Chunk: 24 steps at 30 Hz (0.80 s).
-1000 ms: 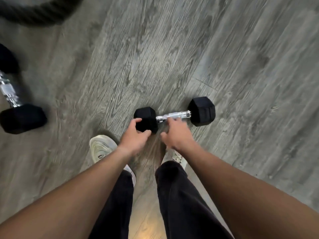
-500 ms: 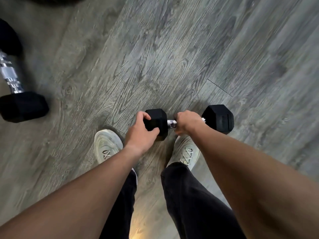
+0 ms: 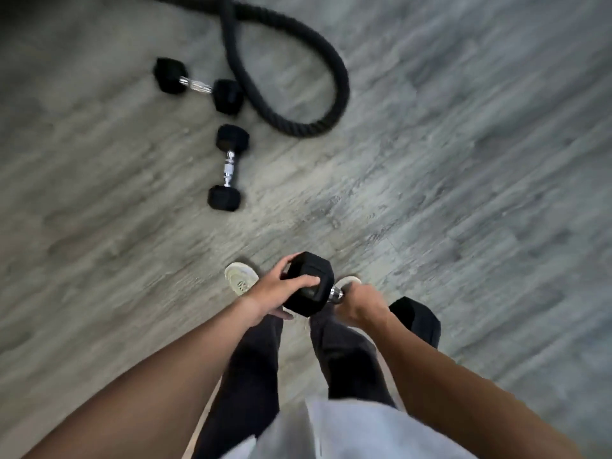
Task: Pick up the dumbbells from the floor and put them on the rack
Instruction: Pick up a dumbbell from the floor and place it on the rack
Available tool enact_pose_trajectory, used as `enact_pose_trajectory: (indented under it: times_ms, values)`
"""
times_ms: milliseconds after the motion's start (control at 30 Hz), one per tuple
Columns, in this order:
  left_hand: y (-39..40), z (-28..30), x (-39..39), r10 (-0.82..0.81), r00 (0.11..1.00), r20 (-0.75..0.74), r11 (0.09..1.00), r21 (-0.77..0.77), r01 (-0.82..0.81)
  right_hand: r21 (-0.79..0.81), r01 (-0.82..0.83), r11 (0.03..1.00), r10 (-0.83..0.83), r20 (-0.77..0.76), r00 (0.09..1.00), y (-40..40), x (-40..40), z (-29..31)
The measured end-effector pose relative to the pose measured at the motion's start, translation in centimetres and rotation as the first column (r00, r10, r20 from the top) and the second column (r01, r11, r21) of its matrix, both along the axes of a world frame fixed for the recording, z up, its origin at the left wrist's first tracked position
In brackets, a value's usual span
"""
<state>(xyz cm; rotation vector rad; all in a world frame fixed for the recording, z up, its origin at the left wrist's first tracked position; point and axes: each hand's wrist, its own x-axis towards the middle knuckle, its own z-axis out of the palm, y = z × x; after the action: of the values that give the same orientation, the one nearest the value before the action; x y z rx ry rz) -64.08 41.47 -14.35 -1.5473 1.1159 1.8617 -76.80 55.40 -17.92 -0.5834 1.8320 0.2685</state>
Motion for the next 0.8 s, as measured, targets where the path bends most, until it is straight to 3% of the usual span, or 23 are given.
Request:
enact_pose_trajectory:
  times_ms: [133,333,600,800]
  values:
    - [-2.2,9.2,3.0,0.217,0.971,-0.098,0.976,0.009,-0.217,-0.006,-0.072,0.997,0.071,-0.078,0.994,-4.2,2.2,10.2]
    - [-7.7,16.5,10.1,0.395,0.902,-0.174,0.913,-0.035,-0.406,0.006,-0.204,0.979,0.202,-0.151,0.968,-12.7,7.7,19.1]
    - [-16.7,20.6,21.0,0.573,0.793,-0.208,0.795,-0.095,-0.599,-0.063,-0.419,0.906,0.410,-0.124,0.904,-25.8,16.8,23.6]
    - [-28.5,20.6,27.6,0.666,0.720,-0.195,0.706,-0.147,-0.693,-0.114,-0.480,0.870,0.475,-0.063,0.877,-39.6,22.9,24.1]
